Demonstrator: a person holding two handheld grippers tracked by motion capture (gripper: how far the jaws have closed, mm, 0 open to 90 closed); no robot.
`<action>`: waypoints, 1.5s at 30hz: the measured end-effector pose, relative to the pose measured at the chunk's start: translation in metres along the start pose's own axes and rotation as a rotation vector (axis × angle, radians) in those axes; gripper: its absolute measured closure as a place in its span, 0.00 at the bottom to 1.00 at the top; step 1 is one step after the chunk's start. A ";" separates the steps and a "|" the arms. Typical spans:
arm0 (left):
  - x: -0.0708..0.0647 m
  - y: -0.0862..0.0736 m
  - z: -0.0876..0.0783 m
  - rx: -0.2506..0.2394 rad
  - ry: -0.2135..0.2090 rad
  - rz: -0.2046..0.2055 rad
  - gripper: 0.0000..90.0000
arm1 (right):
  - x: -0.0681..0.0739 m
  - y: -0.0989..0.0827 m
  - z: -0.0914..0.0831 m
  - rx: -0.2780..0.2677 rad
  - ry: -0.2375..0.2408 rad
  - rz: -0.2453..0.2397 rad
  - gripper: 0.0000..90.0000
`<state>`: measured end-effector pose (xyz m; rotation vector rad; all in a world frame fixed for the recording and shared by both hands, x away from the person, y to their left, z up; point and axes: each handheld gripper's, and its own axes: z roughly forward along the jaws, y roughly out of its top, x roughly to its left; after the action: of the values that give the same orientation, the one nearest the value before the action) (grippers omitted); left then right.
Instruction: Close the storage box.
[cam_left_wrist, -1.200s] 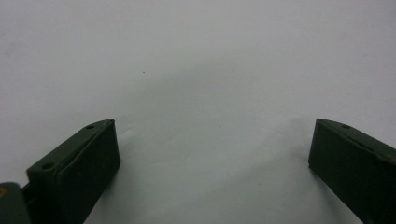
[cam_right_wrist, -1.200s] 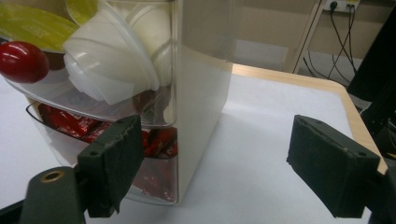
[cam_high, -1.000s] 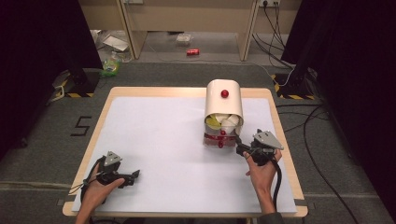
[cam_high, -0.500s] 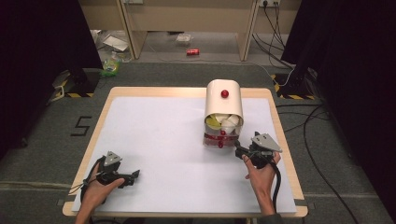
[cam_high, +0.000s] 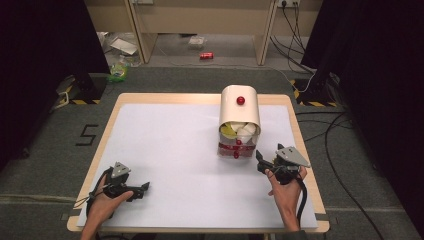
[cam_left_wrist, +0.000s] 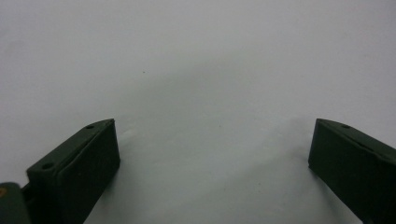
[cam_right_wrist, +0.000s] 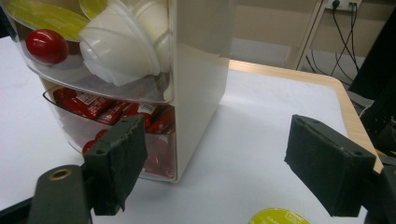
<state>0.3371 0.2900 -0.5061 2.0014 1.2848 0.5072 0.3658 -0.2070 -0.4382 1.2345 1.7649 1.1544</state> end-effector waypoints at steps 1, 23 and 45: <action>0.000 0.000 0.000 0.000 0.000 0.001 0.01 | -0.001 -0.001 -0.001 0.001 0.001 0.002 0.23; 0.000 0.000 0.000 -0.003 0.000 0.000 0.01 | -0.011 -0.003 -0.017 -0.015 -0.021 0.021 0.23; 0.000 0.000 0.000 -0.003 0.001 0.002 0.01 | -0.009 -0.010 -0.035 -0.012 -0.002 0.027 0.24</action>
<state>0.3366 0.2901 -0.5061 2.0005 1.2823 0.5110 0.3339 -0.2267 -0.4342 1.2554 1.7423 1.1762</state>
